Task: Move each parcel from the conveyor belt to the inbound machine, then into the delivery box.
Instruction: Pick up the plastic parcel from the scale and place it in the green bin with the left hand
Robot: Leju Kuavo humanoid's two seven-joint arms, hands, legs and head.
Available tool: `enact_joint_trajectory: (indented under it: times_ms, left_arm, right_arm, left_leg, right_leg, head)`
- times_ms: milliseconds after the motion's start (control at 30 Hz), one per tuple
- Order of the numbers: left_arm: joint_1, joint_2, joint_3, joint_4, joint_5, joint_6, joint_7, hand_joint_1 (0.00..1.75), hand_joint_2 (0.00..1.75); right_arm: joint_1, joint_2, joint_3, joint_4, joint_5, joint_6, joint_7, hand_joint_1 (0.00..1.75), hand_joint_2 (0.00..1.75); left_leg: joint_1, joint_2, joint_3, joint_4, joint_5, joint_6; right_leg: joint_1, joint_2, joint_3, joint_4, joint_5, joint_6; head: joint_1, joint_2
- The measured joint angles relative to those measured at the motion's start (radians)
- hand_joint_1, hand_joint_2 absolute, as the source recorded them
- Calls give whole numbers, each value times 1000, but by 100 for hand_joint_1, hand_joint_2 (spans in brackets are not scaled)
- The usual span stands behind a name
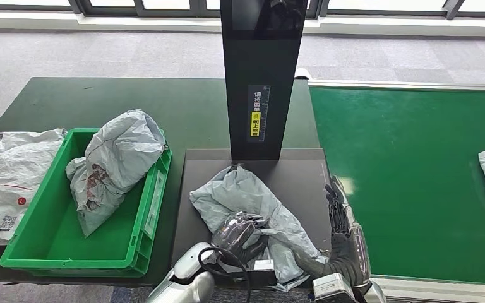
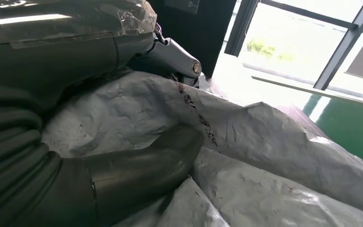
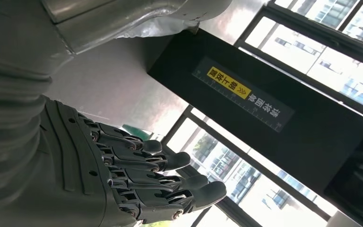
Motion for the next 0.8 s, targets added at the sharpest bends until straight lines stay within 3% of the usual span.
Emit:
enact_joint_trajectory:
  times_ms: [433,800]
  left_arm:
    - [36,11,22,-92,61,74,-24,175,175]
    - [232,72,212,-727,449,46,-210,175,175]
  right_arm:
    - [7,0,0,-7,1,-12,3,0,175]
    - [55,0,0,-28,-21,-11,-6,0,175]
  left_leg:
    - [0,0,0,0,0,0]
    - [1,0,-1,0,-1,-1]
  right_leg:
    - [0,0,0,0,0,0]
    - [1,0,-2,0,-2,-2]
  head:
    - [0,0]
    - [0,0]
